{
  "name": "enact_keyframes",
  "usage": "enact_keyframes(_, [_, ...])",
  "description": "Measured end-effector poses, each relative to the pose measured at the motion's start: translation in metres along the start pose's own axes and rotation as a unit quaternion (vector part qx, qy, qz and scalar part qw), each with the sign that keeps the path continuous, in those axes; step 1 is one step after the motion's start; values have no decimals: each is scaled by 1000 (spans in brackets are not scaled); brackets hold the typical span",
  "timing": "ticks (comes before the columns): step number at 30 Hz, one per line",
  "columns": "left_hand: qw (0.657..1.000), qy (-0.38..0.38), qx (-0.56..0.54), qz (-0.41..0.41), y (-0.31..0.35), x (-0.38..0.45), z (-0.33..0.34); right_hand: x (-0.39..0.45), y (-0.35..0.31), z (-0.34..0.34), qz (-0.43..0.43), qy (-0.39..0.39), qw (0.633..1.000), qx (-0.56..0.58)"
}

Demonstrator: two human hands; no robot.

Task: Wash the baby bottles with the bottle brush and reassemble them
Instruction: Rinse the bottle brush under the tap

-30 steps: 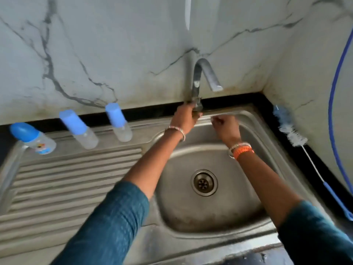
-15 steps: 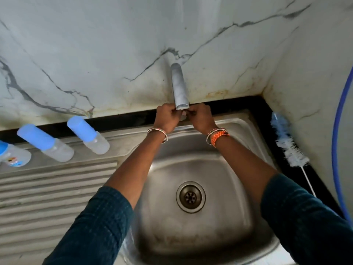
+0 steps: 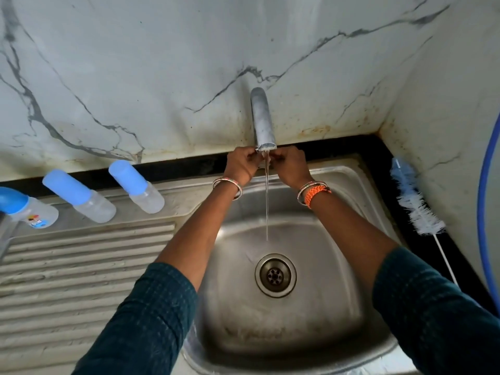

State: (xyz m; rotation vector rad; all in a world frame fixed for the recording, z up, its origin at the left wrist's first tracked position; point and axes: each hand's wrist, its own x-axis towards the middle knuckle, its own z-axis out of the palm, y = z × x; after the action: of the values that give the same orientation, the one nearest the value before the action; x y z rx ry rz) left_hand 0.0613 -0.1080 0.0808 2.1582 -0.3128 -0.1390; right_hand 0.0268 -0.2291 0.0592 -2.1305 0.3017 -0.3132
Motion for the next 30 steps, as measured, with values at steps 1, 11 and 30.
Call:
enact_keyframes(1, [1000, -2, -29, -3, -9, 0, -1, -3, 4, -1, 12, 3, 1000, 3])
enact_keyframes(11, [964, 229, -119, -70, -10, -140, 58, -157, 94, -99, 63, 186, 929, -313])
enact_keyframes(30, [926, -104, -335, -141, -27, -143, 84, -147, 67, -71, 16, 109, 993, -31])
